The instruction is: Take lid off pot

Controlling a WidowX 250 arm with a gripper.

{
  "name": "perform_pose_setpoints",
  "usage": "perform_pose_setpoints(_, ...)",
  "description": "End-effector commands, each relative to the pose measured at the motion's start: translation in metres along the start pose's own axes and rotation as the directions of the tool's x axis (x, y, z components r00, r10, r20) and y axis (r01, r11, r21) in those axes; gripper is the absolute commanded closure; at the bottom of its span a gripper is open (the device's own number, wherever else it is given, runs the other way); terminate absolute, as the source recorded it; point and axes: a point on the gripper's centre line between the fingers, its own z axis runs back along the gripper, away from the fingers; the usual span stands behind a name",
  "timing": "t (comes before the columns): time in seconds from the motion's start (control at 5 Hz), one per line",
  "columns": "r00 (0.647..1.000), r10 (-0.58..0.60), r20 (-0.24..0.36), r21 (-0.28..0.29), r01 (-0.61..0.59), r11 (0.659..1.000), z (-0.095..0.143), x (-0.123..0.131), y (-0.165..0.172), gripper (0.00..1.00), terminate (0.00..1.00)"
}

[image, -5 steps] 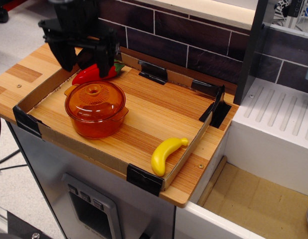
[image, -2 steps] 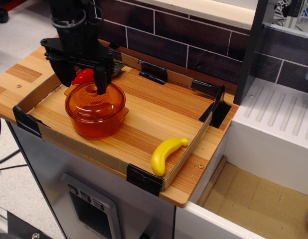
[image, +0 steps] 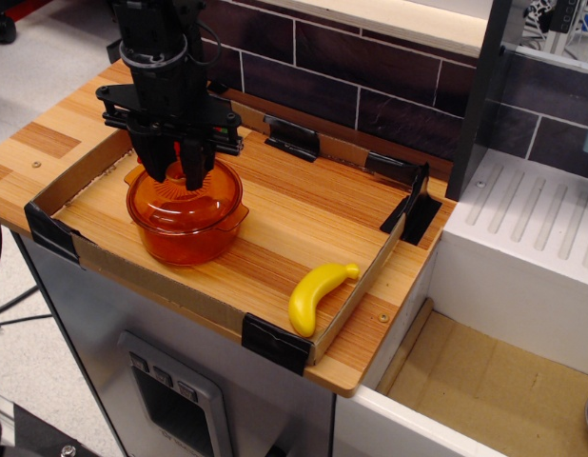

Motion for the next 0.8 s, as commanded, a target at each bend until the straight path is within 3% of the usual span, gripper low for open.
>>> perform_pose_setpoints(0.0, 0.999, 0.031, 0.01, -0.016, -0.031, 0.999, 0.019, 0.01, -0.002, 1.0, 0.0)
perform_pose_setpoints(0.2, 0.994, 0.108, -0.001, -0.019, -0.108, 0.994, 0.063, 0.026, -0.002, 1.0, 0.0)
perform_pose_setpoints(0.4, 0.991, 0.129, -0.036, -0.018, -0.129, 0.991, 0.079, 0.037, -0.009, 1.0, 0.0)
perform_pose_setpoints(0.6, 0.992, 0.121, -0.036, -0.021, -0.122, 0.992, 0.069, 0.037, -0.031, 1.0, 0.0)
